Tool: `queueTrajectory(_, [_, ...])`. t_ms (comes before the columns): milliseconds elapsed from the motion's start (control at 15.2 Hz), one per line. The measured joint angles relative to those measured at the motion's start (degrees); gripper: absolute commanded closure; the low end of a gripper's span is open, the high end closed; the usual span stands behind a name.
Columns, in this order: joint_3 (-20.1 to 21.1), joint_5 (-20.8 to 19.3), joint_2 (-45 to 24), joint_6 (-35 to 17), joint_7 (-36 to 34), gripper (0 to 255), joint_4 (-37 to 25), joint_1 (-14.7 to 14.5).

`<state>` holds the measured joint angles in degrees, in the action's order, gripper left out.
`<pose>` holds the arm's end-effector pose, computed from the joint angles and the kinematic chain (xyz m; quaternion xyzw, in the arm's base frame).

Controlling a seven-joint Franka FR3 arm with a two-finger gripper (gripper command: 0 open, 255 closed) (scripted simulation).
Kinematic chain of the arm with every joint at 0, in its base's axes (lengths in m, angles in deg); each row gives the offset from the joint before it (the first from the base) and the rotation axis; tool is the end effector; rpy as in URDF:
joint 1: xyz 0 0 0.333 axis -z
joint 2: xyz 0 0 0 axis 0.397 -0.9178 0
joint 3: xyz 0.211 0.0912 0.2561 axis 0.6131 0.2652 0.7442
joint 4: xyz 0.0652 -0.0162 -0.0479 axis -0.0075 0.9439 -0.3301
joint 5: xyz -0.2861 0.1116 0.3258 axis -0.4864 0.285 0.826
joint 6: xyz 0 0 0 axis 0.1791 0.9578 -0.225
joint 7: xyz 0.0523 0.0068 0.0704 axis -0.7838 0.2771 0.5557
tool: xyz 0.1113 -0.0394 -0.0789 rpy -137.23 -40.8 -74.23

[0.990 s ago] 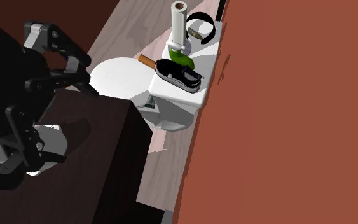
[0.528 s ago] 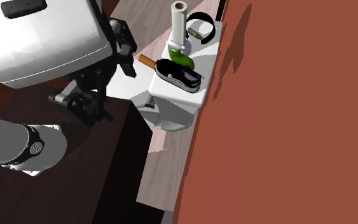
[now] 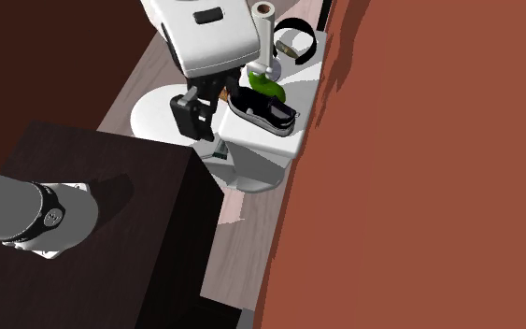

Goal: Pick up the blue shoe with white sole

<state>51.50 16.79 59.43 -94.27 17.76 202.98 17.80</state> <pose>0.4304 0.2301 0.3935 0.9942 -0.1032 -0.0047 0.0284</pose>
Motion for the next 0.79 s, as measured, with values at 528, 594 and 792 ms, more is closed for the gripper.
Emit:
queueTrajectory(528, [6.5, -8.4, -19.4, -4.8, -16.5, 0, -10.8, -1.0])
queueTrajectory(594, [6.8, -9.8, -21.9, -5.2, -18.5, 0, -12.2, -1.5])
queueTrajectory(792, [6.9, -13.9, -29.2, -5.8, -24.3, 0, -16.9, -3.5])
